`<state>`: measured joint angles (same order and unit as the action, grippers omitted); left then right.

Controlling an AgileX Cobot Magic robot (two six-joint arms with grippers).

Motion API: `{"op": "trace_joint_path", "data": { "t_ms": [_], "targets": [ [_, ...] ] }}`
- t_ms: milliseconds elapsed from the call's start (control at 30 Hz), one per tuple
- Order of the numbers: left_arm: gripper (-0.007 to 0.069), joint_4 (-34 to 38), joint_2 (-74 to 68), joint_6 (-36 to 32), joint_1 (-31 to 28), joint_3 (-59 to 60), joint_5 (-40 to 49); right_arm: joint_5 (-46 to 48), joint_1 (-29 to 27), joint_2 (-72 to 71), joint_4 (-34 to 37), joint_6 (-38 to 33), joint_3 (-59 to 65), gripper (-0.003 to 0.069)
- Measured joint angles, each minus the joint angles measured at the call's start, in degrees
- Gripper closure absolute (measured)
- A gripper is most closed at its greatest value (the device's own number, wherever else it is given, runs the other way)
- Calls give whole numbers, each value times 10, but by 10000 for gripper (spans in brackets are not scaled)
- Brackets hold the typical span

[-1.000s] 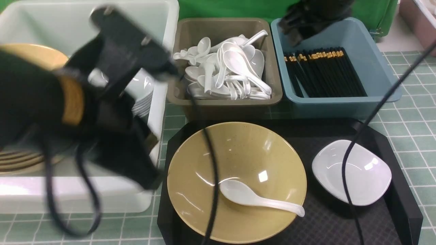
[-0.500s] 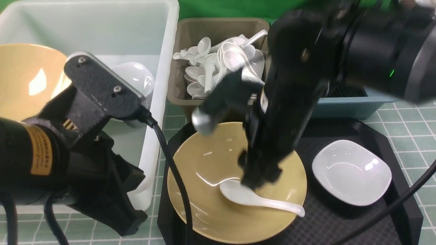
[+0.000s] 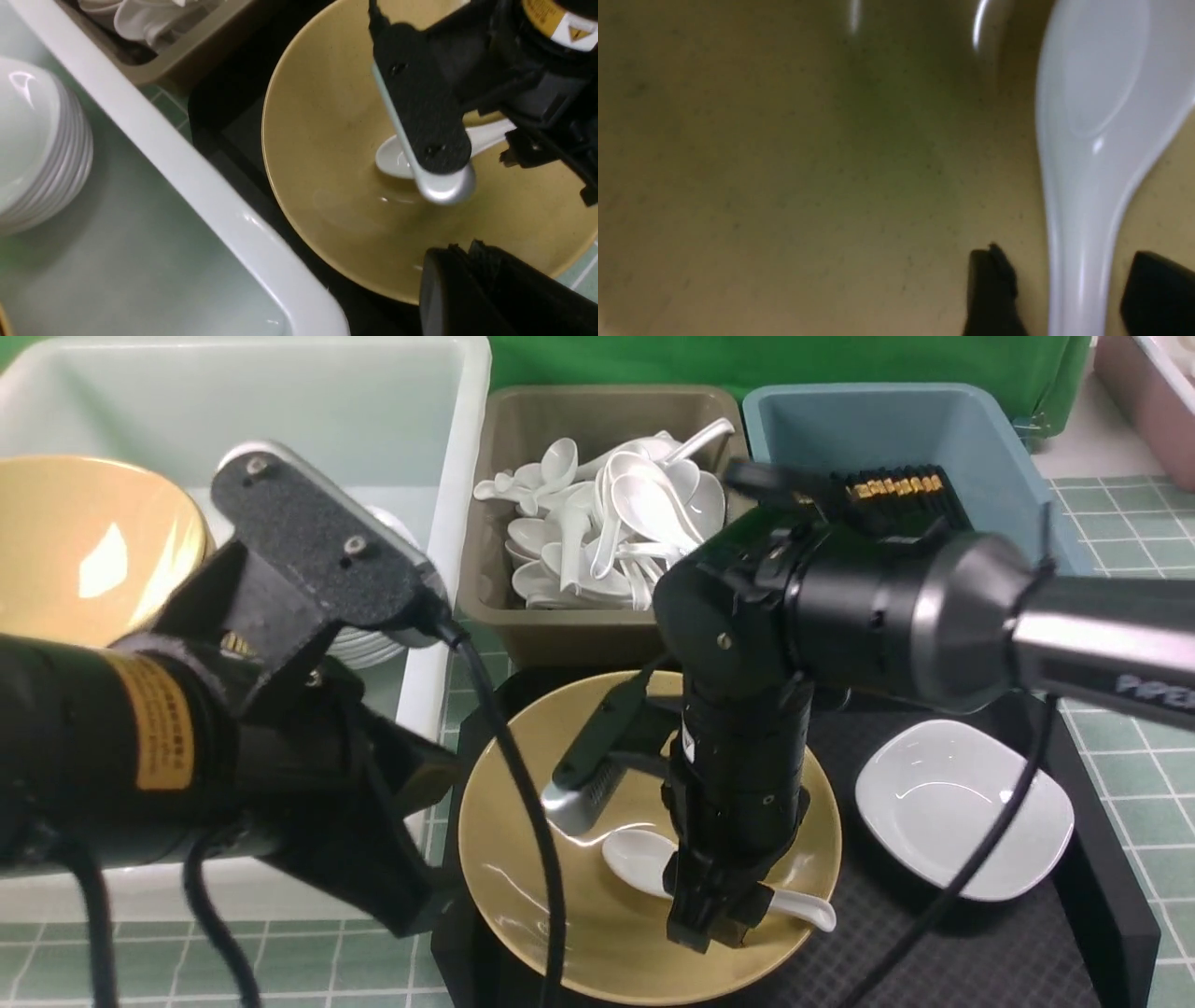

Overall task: On blue table put chopsticks spoon bowls plates into blue grey white boxes.
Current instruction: 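Reach down and grasp the white spoon resting in the bowl with the right gripper, then place the white spoon into the bin of spoons with the right gripper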

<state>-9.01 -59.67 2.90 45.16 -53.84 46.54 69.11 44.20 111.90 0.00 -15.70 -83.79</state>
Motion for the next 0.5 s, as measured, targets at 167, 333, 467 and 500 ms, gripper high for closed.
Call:
{"op": "trace_joint_path", "data": {
  "t_ms": [167, 333, 467, 500],
  "targets": [
    [623, -19, -21, 0, 0, 0, -18, 4, 0, 1, 0, -1, -10, 466],
    [623, -70, -37, 40, -27, 1, -32, 6, -5, 1, -15, 1, -71, 474],
    [623, -87, -37, 67, -94, 1, -52, 9, -27, 1, -22, 1, -136, 474],
    [623, -85, -37, 69, -135, 1, -64, 4, -39, 1, -24, 1, -161, 474]
  ]
}}
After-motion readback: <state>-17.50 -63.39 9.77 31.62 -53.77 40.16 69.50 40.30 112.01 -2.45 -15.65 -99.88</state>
